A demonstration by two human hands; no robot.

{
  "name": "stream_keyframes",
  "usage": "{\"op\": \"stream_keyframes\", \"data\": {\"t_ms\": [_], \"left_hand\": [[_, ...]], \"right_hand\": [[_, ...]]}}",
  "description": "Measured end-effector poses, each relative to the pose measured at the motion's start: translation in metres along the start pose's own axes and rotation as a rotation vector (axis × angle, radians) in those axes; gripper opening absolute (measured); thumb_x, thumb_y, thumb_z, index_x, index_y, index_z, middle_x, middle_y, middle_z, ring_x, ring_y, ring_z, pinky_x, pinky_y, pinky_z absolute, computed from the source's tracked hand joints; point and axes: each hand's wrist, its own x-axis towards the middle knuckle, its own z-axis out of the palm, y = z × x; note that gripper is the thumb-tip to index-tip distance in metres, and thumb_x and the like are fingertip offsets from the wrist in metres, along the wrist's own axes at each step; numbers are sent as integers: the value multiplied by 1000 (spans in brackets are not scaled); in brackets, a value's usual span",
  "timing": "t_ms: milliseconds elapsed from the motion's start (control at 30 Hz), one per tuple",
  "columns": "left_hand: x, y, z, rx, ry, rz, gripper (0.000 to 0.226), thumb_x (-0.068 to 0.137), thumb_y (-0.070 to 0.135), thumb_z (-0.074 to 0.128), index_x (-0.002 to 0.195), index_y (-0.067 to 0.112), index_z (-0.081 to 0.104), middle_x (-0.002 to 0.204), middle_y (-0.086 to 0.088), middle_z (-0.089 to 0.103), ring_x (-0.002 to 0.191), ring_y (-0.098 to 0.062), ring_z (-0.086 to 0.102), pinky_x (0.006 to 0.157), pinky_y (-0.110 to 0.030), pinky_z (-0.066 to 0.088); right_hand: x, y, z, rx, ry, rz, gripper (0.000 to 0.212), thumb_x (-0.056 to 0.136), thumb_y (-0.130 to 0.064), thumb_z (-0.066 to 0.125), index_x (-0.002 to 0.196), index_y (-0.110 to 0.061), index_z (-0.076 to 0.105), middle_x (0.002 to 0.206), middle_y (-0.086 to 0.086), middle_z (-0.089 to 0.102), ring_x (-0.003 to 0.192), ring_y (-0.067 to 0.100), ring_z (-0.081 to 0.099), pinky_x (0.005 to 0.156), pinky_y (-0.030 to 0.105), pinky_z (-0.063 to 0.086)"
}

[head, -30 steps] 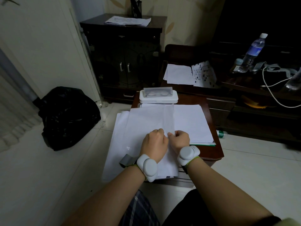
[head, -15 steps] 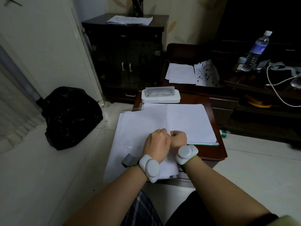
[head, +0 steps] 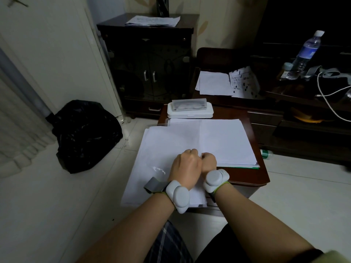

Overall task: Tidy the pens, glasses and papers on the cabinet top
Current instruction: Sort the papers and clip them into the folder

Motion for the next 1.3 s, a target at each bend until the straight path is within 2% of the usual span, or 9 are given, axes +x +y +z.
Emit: {"op": "stream_keyframes", "data": {"t_ms": [133,233,300,367,633,867,1000,1167,1300], "left_hand": [[1,0,0,-6,24,-7,16,87,1,48,75,-8,56,78,-27,60,69,-42,57,58,-34,34],[2,-3,1,-10,15,-12,20,90,7,44,82,-6,58,84,-25,61,76,-41,57,62,-37,39],[2,-5,1,-18,42,12,24,90,10,43,81,-5,60,82,-24,63,74,-41,59,63,-40,46],[2,-3,1,-27,54,26,25,90,9,46,74,-6,58,77,-26,62,69,-42,59,60,-38,43],[0,-6,2,1,-33,8,20,93,10,42,83,-2,54,90,-22,60,81,-39,55,65,-34,32],[-4,-15,6,-29,-73,157,20,90,9,44,83,-4,57,85,-23,61,75,-42,56,65,-43,44],[-5,-18,9,-37,-105,175,19,88,10,44,78,-2,55,81,-20,59,73,-40,55,64,-43,44],[-4,-17,10,5,-138,107,25,95,18,43,89,1,61,90,-17,61,83,-35,57,71,-39,42],[-3,-18,13,87,-184,82,41,100,33,37,87,4,64,92,-16,61,83,-35,58,74,-40,46]], "right_hand": [[5,3,5,-89,-111,-39,40,91,-9,48,56,-11,31,61,3,38,73,20,39,59,24,25],[5,1,-2,-39,-77,-32,10,86,-9,50,78,-5,54,74,4,48,72,19,44,62,24,32],[2,1,-7,0,7,-19,20,86,-18,55,102,-8,59,92,5,59,88,25,57,72,25,40],[2,3,-10,27,84,-5,30,87,-27,58,110,-9,60,105,8,63,100,28,60,79,29,44],[10,3,-13,235,38,44,10,81,-19,65,85,-13,72,77,-2,64,77,14,59,65,19,40],[13,2,-14,305,50,22,12,78,-19,73,88,-12,76,77,-1,67,80,12,63,70,17,43],[15,5,-14,360,54,21,7,78,-19,74,82,-13,75,71,-3,67,75,12,60,61,14,43],[17,8,-14,357,53,32,17,80,-18,73,93,-8,75,93,5,73,89,17,66,79,23,49],[17,7,-18,299,98,37,21,88,-21,62,80,-5,74,78,5,69,79,22,62,74,24,46]]}}
